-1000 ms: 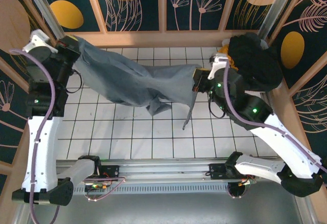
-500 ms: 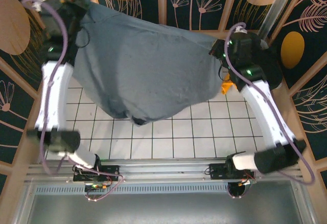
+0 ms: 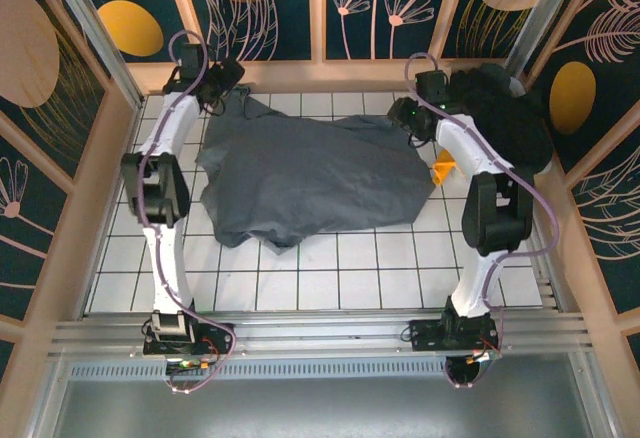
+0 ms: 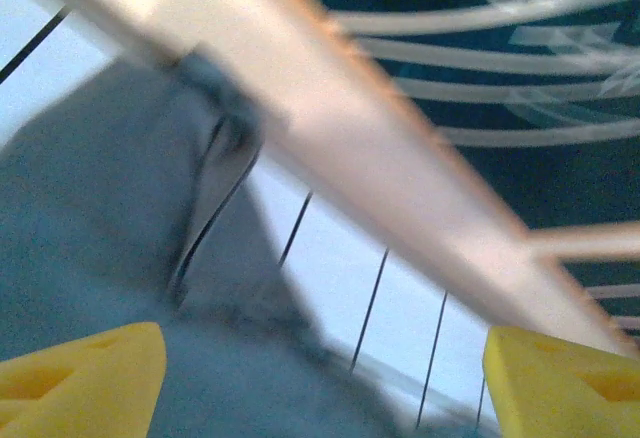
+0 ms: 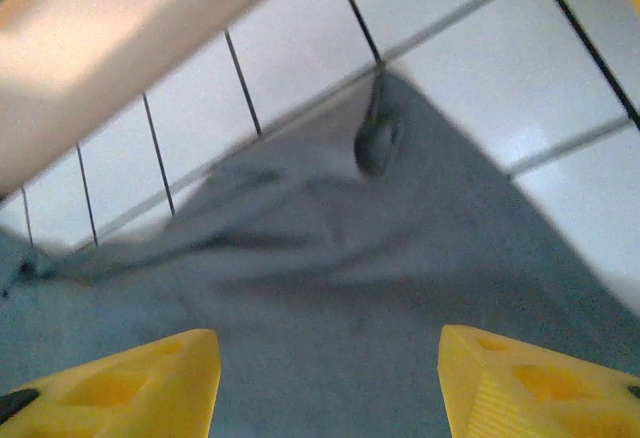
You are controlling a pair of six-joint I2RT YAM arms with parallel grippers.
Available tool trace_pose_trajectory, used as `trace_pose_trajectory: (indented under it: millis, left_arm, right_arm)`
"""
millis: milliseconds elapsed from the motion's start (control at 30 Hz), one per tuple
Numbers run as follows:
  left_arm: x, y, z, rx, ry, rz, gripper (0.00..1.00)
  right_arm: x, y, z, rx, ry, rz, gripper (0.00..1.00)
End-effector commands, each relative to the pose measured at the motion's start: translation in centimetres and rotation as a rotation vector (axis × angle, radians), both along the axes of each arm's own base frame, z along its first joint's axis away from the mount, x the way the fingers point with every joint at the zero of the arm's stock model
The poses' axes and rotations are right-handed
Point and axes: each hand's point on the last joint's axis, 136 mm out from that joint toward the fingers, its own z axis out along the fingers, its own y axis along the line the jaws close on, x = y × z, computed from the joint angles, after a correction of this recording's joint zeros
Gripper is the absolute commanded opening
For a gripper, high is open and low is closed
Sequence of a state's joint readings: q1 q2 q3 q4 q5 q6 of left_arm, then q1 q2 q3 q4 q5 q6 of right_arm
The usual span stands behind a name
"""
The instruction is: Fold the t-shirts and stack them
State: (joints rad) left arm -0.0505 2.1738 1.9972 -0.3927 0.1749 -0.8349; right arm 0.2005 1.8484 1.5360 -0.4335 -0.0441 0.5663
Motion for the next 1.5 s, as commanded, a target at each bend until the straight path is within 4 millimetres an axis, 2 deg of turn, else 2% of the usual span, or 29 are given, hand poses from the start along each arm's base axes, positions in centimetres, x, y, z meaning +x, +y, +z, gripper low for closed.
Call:
trace_pose_trajectory:
  millis: [0, 133, 233, 333, 533, 767, 1033, 1133, 1267, 1467]
  left_arm:
    - [-5.9, 0.2, 5.2, 0.011, -0.085, -0.013, 0.73]
    - [-14.1, 1.5, -1.0, 0.04, 0.123, 0.047, 0.54]
    - [-19.4, 2.6, -4.6, 0.075, 0.251, 0.089, 0.43]
    - [-23.7, 3.5, -7.5, 0.105, 0.357, 0.121, 0.37]
    - [-29.5, 3.9, -12.2, 0.11, 0.513, 0.138, 0.35]
    - [-33.6, 3.1, -14.7, 0.039, 0.586, 0.136, 0.33]
    - [-37.1, 1.4, -14.7, -0.074, 0.59, 0.115, 0.34]
    - [-37.7, 0.4, -14.7, -0.076, 0.592, 0.074, 0.38]
    - [-38.2, -0.7, -16.0, -0.077, 0.626, 0.031, 0.41]
    - [-38.3, -0.1, -17.3, -0.018, 0.663, 0.045, 0.39]
  right_arm:
    - [-5.5, 1.0, -0.5, -0.04, 0.045, -0.015, 0.58]
    - [-12.2, 0.2, -3.6, -0.089, 0.119, -0.054, 0.51]
    - [-15.9, -1.5, -6.3, -0.096, 0.186, -0.078, 0.5]
    - [-17.2, -2.0, -7.3, -0.1, 0.212, -0.056, 0.5]
    - [-17.6, -1.7, -8.6, -0.127, 0.269, -0.011, 0.5]
    - [-17.6, -1.3, -8.1, -0.108, 0.258, 0.008, 0.5]
    - [-17.8, -1.2, -7.7, -0.098, 0.247, 0.018, 0.5]
    - [-17.8, -1.0, -7.7, -0.084, 0.244, 0.016, 0.5]
    - [-17.7, -0.9, -7.7, -0.072, 0.243, 0.01, 0.5]
    - [-18.0, -0.9, -7.3, -0.068, 0.238, 0.009, 0.5]
